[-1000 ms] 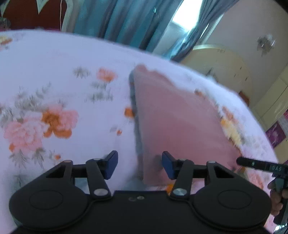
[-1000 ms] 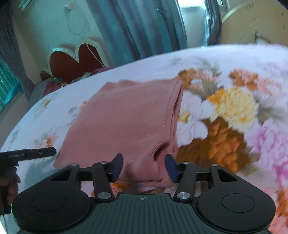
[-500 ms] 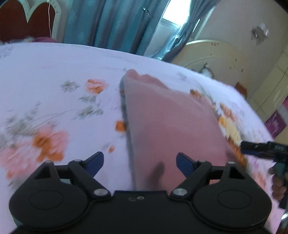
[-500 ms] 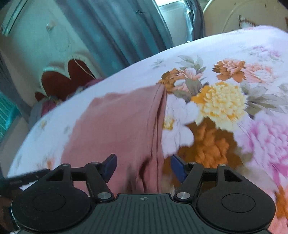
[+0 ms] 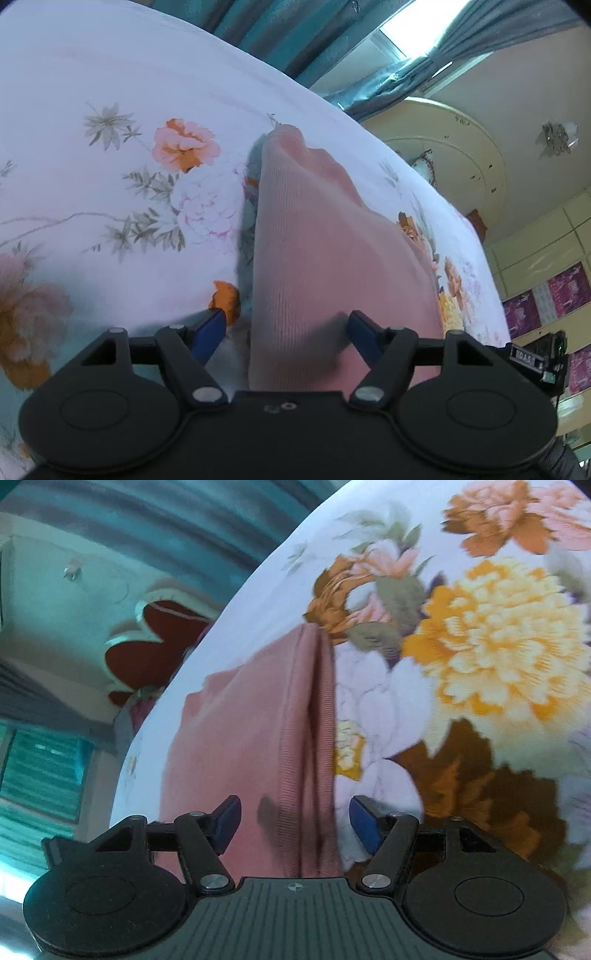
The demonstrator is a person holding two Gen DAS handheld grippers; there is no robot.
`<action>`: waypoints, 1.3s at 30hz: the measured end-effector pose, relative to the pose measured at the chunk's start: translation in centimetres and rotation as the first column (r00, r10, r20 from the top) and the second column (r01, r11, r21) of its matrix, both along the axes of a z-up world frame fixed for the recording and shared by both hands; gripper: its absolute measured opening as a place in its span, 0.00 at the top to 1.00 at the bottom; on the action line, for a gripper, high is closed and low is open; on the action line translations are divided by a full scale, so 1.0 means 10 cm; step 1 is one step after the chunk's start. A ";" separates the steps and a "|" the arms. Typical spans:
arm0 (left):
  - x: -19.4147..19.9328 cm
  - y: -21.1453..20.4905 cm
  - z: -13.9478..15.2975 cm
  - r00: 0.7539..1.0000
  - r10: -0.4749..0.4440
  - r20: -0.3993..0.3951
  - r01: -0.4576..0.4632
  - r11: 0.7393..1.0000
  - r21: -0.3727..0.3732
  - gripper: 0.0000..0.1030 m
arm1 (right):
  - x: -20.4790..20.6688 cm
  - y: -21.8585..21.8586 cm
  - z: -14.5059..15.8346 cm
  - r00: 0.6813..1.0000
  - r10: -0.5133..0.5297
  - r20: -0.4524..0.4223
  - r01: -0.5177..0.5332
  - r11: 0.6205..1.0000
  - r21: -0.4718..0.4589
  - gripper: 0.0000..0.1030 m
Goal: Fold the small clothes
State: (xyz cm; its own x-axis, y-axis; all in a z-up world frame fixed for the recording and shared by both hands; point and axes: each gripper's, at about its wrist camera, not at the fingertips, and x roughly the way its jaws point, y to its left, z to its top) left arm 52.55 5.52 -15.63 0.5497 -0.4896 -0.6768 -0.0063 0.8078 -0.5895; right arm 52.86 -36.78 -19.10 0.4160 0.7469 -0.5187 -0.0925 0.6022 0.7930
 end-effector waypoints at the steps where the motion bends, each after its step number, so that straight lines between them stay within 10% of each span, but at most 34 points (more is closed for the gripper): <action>1: 0.03 -0.04 0.01 1.000 -0.006 -0.001 0.006 1.000 0.015 0.33 | 0.05 0.06 -0.01 1.000 0.020 -0.007 -0.020 1.000 -0.003 0.45; 7: 0.16 -0.34 0.08 1.000 -0.025 -0.012 0.026 0.993 0.117 0.46 | 0.18 0.29 0.06 0.996 0.082 0.044 -0.080 0.995 -0.053 0.47; 10: 0.15 -0.51 0.20 0.999 -0.032 0.007 0.029 0.973 0.230 0.58 | 0.17 0.32 0.07 0.993 0.100 0.062 -0.091 0.987 -0.132 0.77; 16: 0.06 -1.11 0.53 0.989 -0.135 0.055 0.082 0.831 0.551 0.69 | -0.04 0.50 0.37 0.973 0.122 0.197 -0.067 0.962 -0.264 0.80; 19: 0.07 -0.99 0.49 0.995 -0.096 0.040 0.063 0.860 0.506 0.62 | -0.01 0.50 0.21 0.981 0.124 0.146 -0.075 0.950 -0.304 0.80; 21: 0.03 -0.89 0.50 0.996 -0.083 0.038 0.054 0.870 0.491 0.38 | -0.03 0.38 0.19 0.982 0.111 0.150 -0.070 0.964 -0.255 0.79; 23: -0.04 -0.79 0.49 0.996 -0.077 0.055 0.041 0.878 0.478 0.21 | -0.04 0.24 0.22 0.985 0.073 0.159 -0.032 0.968 -0.247 0.43; 29: 0.10 -0.44 0.23 1.000 -0.002 -0.014 0.005 0.979 0.206 0.30 | 0.12 0.14 0.11 0.991 0.089 0.104 -0.076 0.990 -0.122 0.37; 32: 0.18 -0.33 0.13 0.997 0.064 -0.033 -0.062 0.995 0.078 0.33 | 0.23 0.29 -0.01 0.991 0.134 0.025 -0.132 0.989 -0.069 0.73; 33: 0.21 -0.35 0.14 0.997 0.062 -0.038 -0.059 0.996 0.073 0.53 | 0.22 0.36 0.00 0.989 0.138 0.049 -0.134 0.988 -0.081 0.73; 35: 0.27 -0.52 0.21 1.000 0.015 -0.027 -0.010 0.984 0.177 0.59 | 0.21 0.45 0.04 0.988 0.137 0.074 -0.128 0.985 -0.119 0.78; 39: 0.19 -1.04 0.59 0.991 -0.111 0.073 0.063 0.876 0.477 0.71 | 0.06 0.64 0.31 0.971 0.148 0.188 -0.094 0.958 -0.271 0.81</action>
